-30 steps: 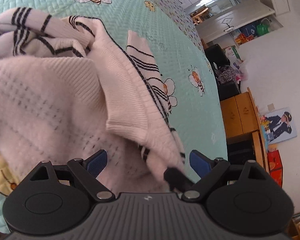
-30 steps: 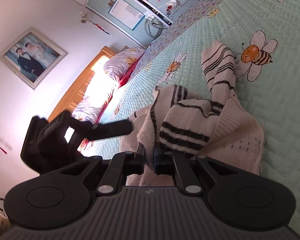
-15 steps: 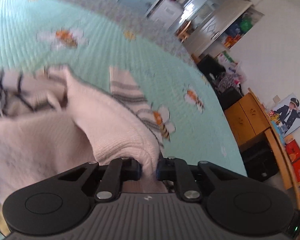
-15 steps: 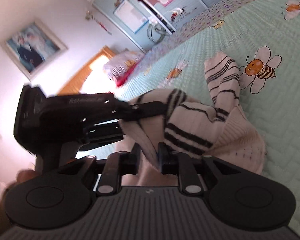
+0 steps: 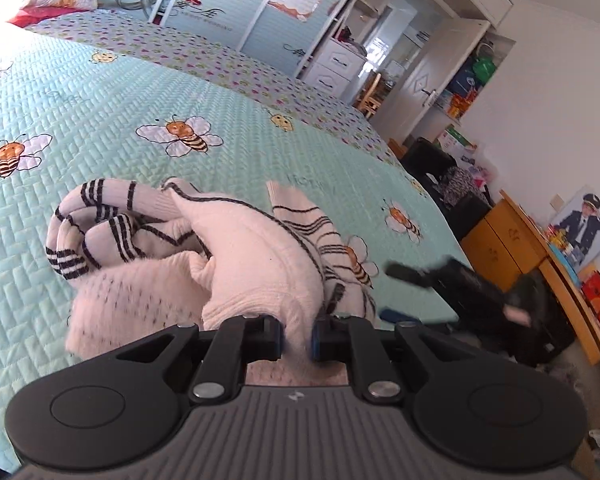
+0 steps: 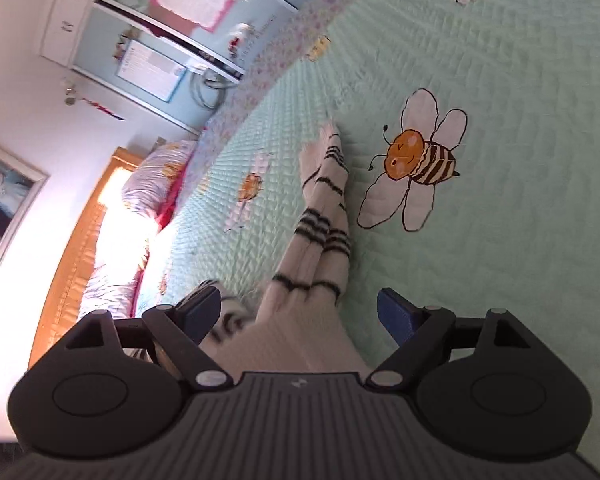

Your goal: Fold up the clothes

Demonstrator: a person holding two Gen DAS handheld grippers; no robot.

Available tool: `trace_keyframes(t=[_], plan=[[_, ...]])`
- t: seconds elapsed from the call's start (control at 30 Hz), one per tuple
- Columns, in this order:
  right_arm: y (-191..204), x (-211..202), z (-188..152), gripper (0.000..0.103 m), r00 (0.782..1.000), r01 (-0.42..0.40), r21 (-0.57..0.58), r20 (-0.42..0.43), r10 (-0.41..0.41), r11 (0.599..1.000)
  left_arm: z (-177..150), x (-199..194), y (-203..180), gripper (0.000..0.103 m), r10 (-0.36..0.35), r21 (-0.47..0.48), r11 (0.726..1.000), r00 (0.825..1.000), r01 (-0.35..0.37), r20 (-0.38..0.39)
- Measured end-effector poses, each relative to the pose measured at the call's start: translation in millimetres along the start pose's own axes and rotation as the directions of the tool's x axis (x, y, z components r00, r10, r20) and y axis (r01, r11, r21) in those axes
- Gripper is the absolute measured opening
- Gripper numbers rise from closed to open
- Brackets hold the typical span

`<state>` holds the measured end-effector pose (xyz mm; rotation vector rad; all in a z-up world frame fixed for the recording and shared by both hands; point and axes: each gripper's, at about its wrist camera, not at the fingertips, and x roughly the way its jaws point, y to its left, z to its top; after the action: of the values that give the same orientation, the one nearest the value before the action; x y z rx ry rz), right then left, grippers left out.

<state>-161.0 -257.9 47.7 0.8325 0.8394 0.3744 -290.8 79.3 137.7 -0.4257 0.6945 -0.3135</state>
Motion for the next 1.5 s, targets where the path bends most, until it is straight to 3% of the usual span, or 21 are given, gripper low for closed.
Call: trace_keyframes(t=[0.13,0.2,0.27,0.3,0.33,0.37,0.4,0.67,0.83,0.93,1.03,1.1,1.13,1.23,1.3,1.33,1.4,1.47,1.5], plan=[[6,56,20,0.086,0.988,0.094,-0.044,-0.118,-0.098,0.995,0,-5,3,0.012,-0.007,0.006,1.0,1.0,0.007,0.008],[1,85,22,0.084,0.97,0.115,-0.018,-0.213,-0.116,0.993,1,-5,6,0.012,-0.011,-0.005,1.0,1.0,0.011,0.007],[0,91,19,0.081,0.971,0.091,0.006,-0.223,-0.087,0.996,0,-7,12,0.012,-0.014,-0.017,1.0,1.0,0.014,0.009],[0,94,17,0.069,0.971,0.078,0.019,-0.227,-0.072,0.997,0,-9,15,0.012,-0.015,-0.023,1.0,1.0,0.015,0.011],[-1,96,15,0.037,0.971,0.066,0.031,-0.23,-0.057,0.997,0,-10,18,0.012,-0.013,-0.03,0.999,1.0,0.013,0.013],[0,94,12,0.022,0.972,0.04,0.048,-0.231,-0.028,0.998,1,-11,20,0.012,-0.008,-0.033,0.999,1.0,0.009,0.016],[3,90,9,0.016,0.975,0.02,0.038,-0.22,-0.011,0.999,1,-11,22,0.012,-0.001,-0.033,0.999,1.0,0.002,0.018],[51,41,6,0.012,0.981,-0.17,-0.034,-0.097,0.167,0.985,8,-14,39,0.012,0.068,-0.056,0.996,0.997,-0.066,0.036],[97,2,49,0.011,0.971,-0.228,-0.106,0.055,0.234,0.968,50,-11,29,0.012,0.113,0.01,0.993,0.987,-0.115,0.115],[126,-34,85,0.011,0.933,-0.288,-0.144,0.18,0.311,0.947,94,-16,8,0.012,0.105,0.063,0.99,0.968,-0.123,0.226],[148,-85,113,0.011,0.863,-0.345,-0.211,0.311,0.398,0.915,128,-23,-11,0.012,0.078,0.097,0.989,0.942,-0.116,0.327],[155,-114,122,0.011,0.807,-0.37,-0.261,0.386,0.447,0.892,125,-21,-8,0.013,0.072,0.075,0.992,0.945,-0.101,0.318],[154,-125,122,0.011,0.792,-0.371,-0.28,0.403,0.459,0.885,123,-21,-7,0.013,0.069,0.064,0.994,0.947,-0.093,0.313],[127,-138,119,0.011,0.809,-0.302,-0.266,0.437,0.394,0.915,118,-19,-3,0.013,0.059,0.03,0.997,0.952,-0.072,0.3],[92,-127,111,0.012,0.864,-0.206,-0.188,0.425,0.269,0.96,111,-15,1,0.014,0.054,0.006,0.998,0.959,-0.058,0.278],[73,-120,105,0.012,0.892,-0.139,-0.141,0.413,0.186,0.98,96,-9,6,0.014,0.054,-0.011,0.999,0.972,-0.053,0.229],[25,-96,86,0.018,0.949,-0.006,-0.034,0.316,0.016,0.999,66,5,16,0.013,0.061,-0.039,0.998,0.99,-0.056,0.129],[-23,-76,62,0.021,0.972,0.117,0.079,0.193,-0.131,0.99,38,16,29,0.013,0.08,-0.065,0.995,0.996,-0.077,0.039],[-46,-67,48,0.022,0.974,0.172,0.139,0.122,-0.19,0.975,30,19,35,0.013,0.091,-0.079,0.993,0.996,-0.09,0.008]])
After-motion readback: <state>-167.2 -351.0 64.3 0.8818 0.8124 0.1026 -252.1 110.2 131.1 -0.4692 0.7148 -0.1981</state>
